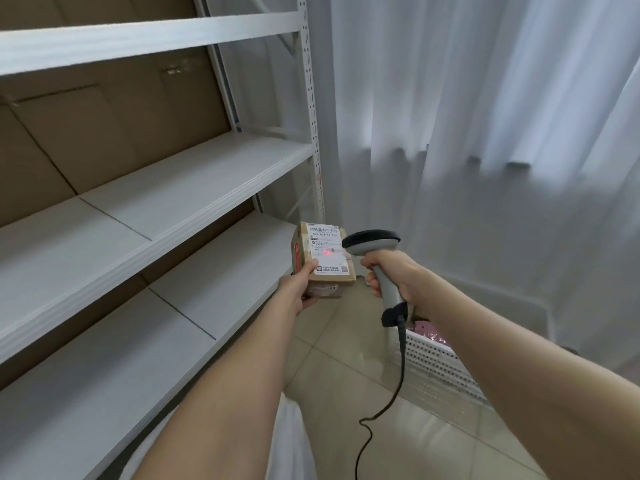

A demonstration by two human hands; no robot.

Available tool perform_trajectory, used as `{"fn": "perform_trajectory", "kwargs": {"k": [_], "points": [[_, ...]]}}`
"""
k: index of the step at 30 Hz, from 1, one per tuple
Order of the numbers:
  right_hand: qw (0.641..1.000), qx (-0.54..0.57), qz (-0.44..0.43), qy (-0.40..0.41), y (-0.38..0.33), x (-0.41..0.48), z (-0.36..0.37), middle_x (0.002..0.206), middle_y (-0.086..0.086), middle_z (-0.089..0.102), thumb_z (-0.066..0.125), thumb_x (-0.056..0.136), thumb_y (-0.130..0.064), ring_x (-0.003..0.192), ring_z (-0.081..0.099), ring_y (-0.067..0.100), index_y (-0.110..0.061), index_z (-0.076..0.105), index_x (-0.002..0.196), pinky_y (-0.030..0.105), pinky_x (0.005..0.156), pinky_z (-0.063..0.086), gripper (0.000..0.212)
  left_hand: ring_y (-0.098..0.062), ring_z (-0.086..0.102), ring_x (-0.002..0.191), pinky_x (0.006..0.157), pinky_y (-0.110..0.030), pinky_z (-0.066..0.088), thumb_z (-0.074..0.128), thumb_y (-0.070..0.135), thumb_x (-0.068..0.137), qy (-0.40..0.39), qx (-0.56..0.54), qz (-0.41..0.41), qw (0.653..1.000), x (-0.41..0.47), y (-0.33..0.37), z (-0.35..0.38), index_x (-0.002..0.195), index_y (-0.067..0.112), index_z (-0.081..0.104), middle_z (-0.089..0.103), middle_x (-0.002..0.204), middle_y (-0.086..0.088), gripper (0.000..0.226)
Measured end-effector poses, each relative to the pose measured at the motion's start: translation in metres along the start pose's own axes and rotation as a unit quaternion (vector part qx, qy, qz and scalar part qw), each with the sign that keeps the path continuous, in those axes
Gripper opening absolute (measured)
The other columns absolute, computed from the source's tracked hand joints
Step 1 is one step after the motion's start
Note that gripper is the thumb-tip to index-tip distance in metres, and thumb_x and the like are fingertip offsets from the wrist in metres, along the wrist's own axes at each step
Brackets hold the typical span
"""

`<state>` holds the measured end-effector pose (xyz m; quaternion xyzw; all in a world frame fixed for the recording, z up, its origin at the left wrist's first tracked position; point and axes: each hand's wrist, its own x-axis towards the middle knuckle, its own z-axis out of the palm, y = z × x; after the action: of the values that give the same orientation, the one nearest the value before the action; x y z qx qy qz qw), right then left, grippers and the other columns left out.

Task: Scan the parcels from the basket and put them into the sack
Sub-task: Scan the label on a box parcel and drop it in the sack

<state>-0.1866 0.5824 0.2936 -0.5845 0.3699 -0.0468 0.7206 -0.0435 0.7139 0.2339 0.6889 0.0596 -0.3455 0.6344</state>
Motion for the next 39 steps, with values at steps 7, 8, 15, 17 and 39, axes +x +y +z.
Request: {"fn": "perform_trajectory", "kwargs": {"k": [7,8,15,17,39], "points": [[0.997,0.068,0.030,-0.036,0.042,0.004,0.061,0.068,0.011,0.064,0.066,0.087,-0.009,0.055,0.058,0.018,0.000,0.059,0.106,0.030,0.058,0.051,0.022,-0.020,0.062,0.091,0.081,-0.035,0.049,0.063,0.055,0.079,0.018,0.040,-0.043,0.998,-0.019,-0.027,-0.082,0.108,0.020,0.064,0.071,0.093,-0.005,0.046],[0.996,0.073,0.038,-0.040,0.052,0.005,0.069,0.069,0.011,0.063,0.065,0.087,-0.008,0.056,0.057,0.018,-0.002,0.059,0.103,0.031,0.062,0.050,0.018,-0.020,0.063,0.091,0.080,-0.034,0.050,0.065,0.054,0.079,0.034,0.039,-0.046,0.998,-0.021,-0.034,-0.095,0.110,0.018,0.064,0.071,0.094,-0.005,0.047],[0.985,0.080,0.134,-0.079,0.141,0.013,0.130,0.075,0.011,0.059,0.067,0.086,-0.007,0.061,0.056,0.021,-0.006,0.057,0.097,0.035,0.067,0.050,0.014,-0.020,0.064,0.081,0.057,-0.027,0.047,0.074,0.041,0.076,0.182,0.022,-0.079,0.980,-0.036,-0.117,-0.172,0.123,0.008,0.056,0.069,0.096,-0.008,0.060],[0.979,0.084,0.163,-0.086,0.162,0.015,0.145,0.075,0.011,0.059,0.067,0.087,-0.009,0.063,0.057,0.020,-0.007,0.056,0.104,0.032,0.061,0.054,0.020,-0.024,0.065,0.089,0.067,-0.030,0.050,0.075,0.039,0.074,0.201,0.029,-0.093,0.975,-0.036,-0.139,-0.190,0.125,0.008,0.054,0.068,0.107,-0.010,0.063],[0.941,-0.073,0.321,-0.077,0.351,0.218,0.244,0.089,0.011,0.062,0.070,0.082,-0.015,0.077,0.061,0.027,-0.009,0.057,0.103,0.037,0.068,0.052,0.026,-0.029,0.058,0.110,0.095,-0.039,0.049,0.045,0.050,0.092,0.023,0.413,-0.295,0.861,0.183,-0.206,-0.267,0.125,0.009,0.054,0.056,0.128,-0.014,0.054]]}}
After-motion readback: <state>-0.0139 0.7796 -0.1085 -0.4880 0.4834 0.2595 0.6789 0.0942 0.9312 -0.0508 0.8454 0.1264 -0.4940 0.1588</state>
